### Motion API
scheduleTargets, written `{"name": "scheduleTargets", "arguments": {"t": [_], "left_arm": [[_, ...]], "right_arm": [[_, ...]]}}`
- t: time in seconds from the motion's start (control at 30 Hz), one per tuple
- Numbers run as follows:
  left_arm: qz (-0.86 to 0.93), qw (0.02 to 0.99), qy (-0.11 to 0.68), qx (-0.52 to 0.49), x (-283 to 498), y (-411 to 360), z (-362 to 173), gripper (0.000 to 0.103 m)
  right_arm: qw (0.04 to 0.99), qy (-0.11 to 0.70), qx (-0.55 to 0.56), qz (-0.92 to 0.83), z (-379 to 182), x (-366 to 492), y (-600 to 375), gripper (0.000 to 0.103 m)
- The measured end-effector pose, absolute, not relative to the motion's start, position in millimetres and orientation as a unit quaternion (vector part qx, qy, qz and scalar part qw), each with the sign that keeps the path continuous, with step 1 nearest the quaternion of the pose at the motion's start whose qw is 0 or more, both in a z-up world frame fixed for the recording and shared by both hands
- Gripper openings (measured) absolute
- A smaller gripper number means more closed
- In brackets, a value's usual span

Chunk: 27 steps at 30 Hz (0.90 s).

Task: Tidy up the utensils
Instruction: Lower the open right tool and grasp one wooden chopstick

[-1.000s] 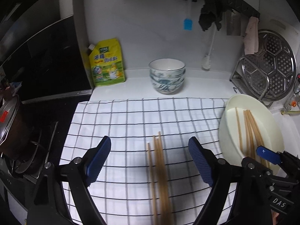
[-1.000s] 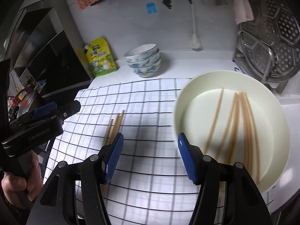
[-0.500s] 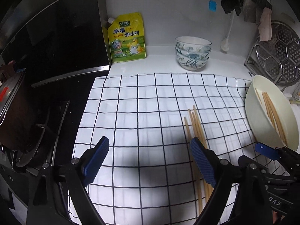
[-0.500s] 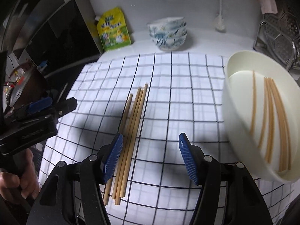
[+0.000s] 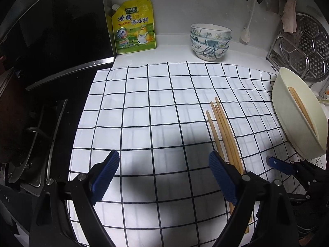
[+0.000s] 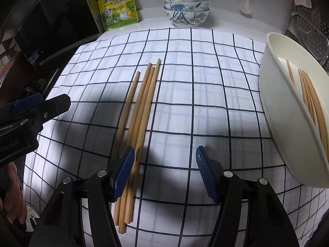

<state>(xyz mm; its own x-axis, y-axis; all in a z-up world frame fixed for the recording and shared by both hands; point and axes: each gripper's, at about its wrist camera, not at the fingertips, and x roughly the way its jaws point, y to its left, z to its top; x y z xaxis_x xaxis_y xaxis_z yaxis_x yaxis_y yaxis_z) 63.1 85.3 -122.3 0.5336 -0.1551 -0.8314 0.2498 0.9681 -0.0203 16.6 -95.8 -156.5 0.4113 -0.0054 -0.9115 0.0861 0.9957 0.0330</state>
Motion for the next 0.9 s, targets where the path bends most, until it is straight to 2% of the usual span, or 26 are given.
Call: {"name": "scheduleTargets", "arguments": {"t": [0.33,0.9], "left_arm": [[-0.124,0.868,0.479,0.047,61.6,82.6,-130.8,0.087],[-0.163,0.850,0.498,0.058,47.3,45.8,-154.8,0.087]], "right_arm": [[0.836,0.548,0.016,-0.032,-162.7,13.1,-89.9,0.060],[0.837,0.538,0.039,-0.093,-158.2,-8.0,-137.1,0.060]]}}
